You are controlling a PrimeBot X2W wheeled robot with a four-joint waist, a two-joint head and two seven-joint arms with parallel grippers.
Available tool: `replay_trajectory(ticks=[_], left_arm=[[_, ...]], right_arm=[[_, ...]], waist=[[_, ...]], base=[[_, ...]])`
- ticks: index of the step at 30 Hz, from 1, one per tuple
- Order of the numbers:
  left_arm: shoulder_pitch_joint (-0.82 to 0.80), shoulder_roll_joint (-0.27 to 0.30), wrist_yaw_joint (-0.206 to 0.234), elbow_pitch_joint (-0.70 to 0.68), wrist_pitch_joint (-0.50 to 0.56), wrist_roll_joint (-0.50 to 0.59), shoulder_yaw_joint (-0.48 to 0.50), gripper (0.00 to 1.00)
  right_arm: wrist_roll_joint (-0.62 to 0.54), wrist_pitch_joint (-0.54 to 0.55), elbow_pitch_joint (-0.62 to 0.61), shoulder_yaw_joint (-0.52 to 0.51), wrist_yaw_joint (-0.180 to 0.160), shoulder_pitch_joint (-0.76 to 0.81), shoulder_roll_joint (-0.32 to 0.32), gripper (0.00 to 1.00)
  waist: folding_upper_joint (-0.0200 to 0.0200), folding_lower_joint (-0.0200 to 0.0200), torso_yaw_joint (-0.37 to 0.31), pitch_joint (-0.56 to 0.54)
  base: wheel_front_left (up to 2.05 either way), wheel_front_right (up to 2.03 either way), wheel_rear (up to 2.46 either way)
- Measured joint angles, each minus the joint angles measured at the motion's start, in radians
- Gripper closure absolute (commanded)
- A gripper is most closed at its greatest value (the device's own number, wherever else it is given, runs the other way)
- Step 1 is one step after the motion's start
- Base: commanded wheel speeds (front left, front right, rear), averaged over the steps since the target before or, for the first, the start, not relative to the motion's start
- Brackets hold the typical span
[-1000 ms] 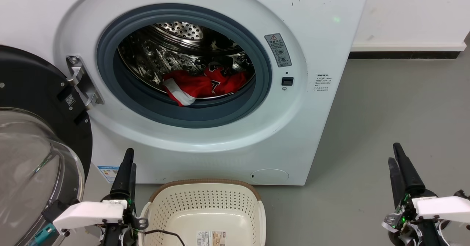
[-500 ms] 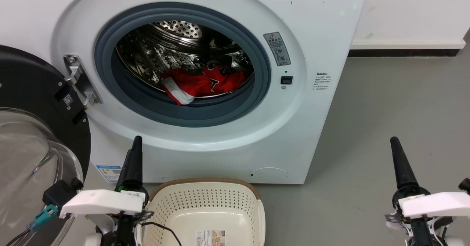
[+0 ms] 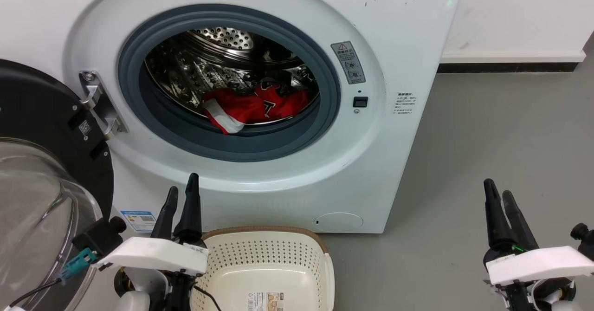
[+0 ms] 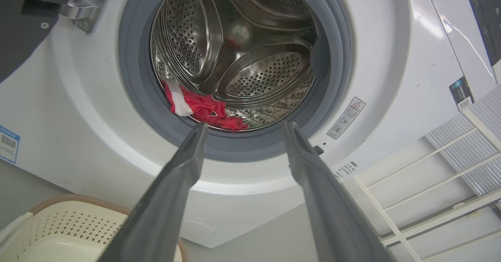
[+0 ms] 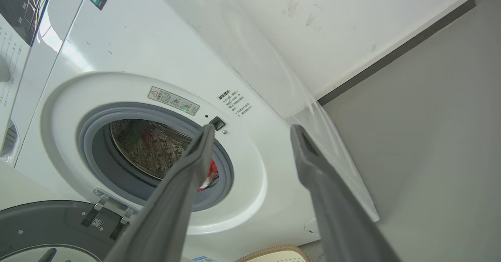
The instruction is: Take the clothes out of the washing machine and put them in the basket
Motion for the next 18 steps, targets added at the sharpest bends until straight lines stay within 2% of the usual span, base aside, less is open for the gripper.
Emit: replay_trajectory(ticks=[18], left_arm=[[-0.004, 0.009, 0.034, 0.037, -0.053, 0.263, -0.037, 0.00]], right_arm=[[-0.293, -0.041, -0.011, -0.007, 0.000, 0.020, 0.000, 0.00]], waist=[[0.0000, 0.0000, -0.004, -0.008]], base=[[0.00, 0.00, 0.00]])
